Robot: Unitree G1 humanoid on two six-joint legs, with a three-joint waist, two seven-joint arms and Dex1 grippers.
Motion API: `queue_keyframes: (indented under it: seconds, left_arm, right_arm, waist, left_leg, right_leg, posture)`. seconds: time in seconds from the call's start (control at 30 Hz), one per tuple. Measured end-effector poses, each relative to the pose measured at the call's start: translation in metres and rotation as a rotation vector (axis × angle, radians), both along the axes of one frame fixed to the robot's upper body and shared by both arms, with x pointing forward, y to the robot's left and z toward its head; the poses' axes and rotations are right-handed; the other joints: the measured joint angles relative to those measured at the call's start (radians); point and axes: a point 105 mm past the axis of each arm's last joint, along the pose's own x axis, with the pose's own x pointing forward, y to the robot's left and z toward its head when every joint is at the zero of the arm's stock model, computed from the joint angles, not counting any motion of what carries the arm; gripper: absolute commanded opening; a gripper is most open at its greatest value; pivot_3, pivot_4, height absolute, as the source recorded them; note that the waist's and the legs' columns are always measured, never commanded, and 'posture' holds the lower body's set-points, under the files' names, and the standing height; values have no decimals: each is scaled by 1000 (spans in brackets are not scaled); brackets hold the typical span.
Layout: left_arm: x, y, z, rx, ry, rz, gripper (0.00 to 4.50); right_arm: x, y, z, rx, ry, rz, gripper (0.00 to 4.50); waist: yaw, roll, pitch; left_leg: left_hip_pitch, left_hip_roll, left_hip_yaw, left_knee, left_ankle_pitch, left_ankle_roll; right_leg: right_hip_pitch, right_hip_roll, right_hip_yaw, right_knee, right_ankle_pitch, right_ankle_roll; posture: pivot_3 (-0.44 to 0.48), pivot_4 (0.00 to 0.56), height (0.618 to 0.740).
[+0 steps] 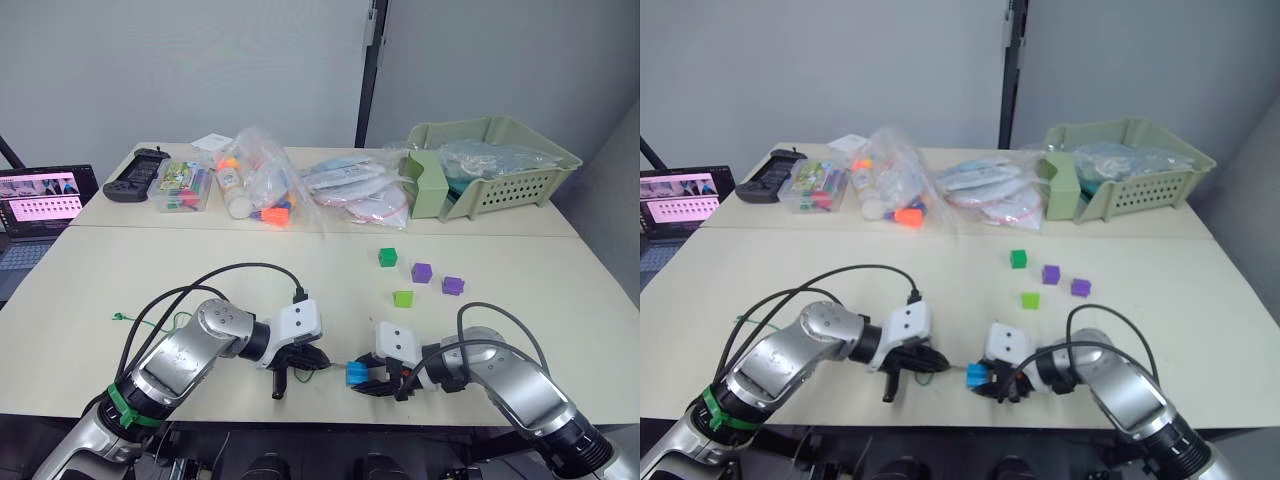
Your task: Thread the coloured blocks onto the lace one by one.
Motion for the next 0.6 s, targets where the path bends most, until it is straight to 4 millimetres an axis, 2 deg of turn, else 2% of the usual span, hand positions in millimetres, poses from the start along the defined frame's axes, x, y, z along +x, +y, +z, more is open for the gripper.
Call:
queue_keyframes:
  seconds: [0.6]
  left_arm:
    - [9,-25,-14,-4,-10,-42,0]
  right_arm:
    - [4,3,4,-5,-2,-27,1353]
  waist:
    - [3,0,0]
  left_leg:
    - [0,-1,0,1,0,0]
  right_leg:
    - [1,-1,0,0,0,0]
  posture:
    - [0,150,740]
